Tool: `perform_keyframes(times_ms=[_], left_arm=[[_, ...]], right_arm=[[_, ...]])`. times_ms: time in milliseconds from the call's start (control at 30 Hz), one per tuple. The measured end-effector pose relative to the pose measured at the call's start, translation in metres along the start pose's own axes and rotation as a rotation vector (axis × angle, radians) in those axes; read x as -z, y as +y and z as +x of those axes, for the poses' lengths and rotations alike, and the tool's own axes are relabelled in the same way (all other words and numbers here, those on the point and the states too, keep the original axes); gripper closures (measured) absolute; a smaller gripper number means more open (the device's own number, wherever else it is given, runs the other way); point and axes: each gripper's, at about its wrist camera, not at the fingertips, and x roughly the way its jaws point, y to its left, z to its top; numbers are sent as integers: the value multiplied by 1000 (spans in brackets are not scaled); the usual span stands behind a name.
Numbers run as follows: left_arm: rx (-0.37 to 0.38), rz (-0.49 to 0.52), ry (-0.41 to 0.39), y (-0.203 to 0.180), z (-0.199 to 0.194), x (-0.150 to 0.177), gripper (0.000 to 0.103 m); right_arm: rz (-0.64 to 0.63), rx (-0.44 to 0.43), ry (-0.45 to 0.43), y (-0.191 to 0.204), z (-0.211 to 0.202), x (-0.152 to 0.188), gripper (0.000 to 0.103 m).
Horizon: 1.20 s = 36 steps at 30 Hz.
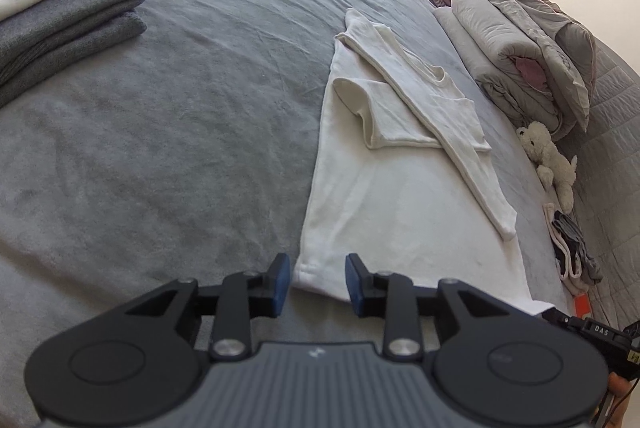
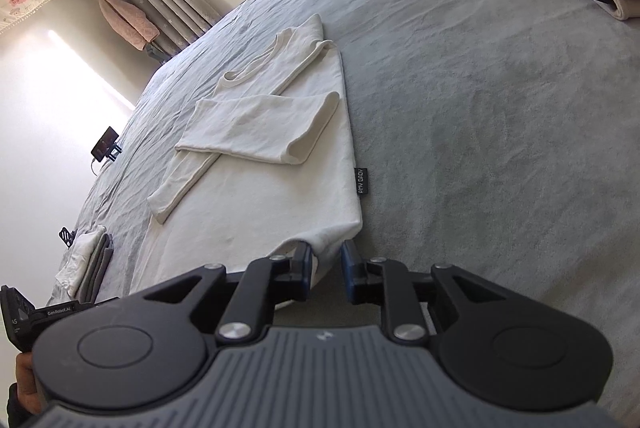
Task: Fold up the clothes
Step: 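Pull the hem straight with the right gripper and open it, then pinch the white shirt hem with both grippers side by side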
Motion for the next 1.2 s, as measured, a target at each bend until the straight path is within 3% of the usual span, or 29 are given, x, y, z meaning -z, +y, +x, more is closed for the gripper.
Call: perform_keyframes(times_ms=[467, 500, 567, 900, 1000, 1133, 1200], left_arm=[[-34, 57, -20, -7, 6, 3, 68], [-34, 55, -20, -6, 6, 3, 68], [-33, 52, -19, -6, 6, 3, 68], [-41, 60, -22, -8, 7, 3, 68], [-42, 60, -23, -8, 7, 4, 68], [-43, 61, -24, -9, 7, 4, 68], [-44, 61, -24, -9, 7, 4, 68]], right_arm=[[4, -46, -44, -2, -9, -5, 79], [4, -51, -55, -2, -12, -6, 78], [3, -44, -66, -2, -14, -7, 62], [-25, 17, 49, 1, 10, 4, 61], [-58, 17, 56, 5, 13, 8, 61], [-99, 27, 53, 10, 14, 10, 81], [-98, 32, 51, 9, 14, 9, 82]])
